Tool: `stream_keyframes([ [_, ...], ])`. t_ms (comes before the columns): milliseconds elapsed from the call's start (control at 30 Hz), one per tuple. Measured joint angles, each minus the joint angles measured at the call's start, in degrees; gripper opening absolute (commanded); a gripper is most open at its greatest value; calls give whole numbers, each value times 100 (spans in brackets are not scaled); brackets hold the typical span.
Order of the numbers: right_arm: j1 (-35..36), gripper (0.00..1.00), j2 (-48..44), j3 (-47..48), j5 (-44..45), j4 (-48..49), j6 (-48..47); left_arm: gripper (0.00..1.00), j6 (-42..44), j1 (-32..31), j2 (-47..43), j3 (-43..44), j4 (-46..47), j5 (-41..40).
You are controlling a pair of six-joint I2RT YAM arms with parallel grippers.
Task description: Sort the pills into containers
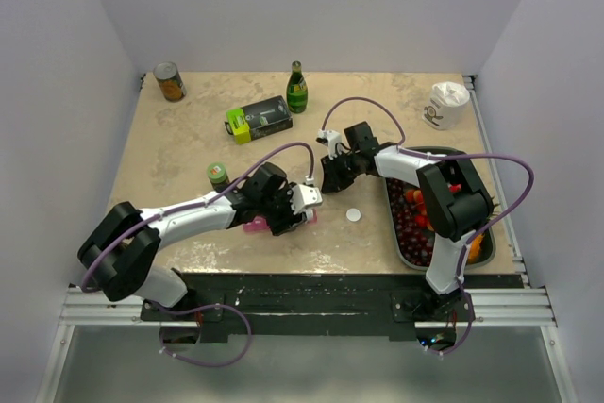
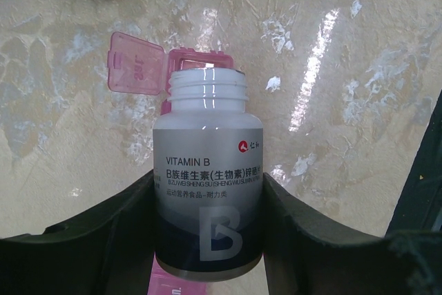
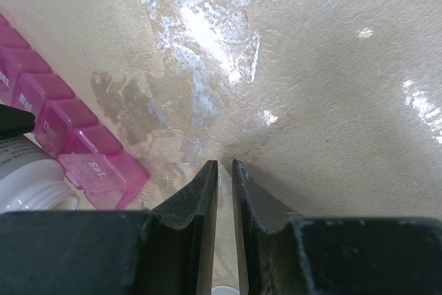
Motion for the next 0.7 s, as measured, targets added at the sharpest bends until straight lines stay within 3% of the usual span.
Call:
stream_keyframes([
  [700, 0, 19, 22, 39, 2, -2, 0, 0, -22, -203, 195, 256, -389, -450],
])
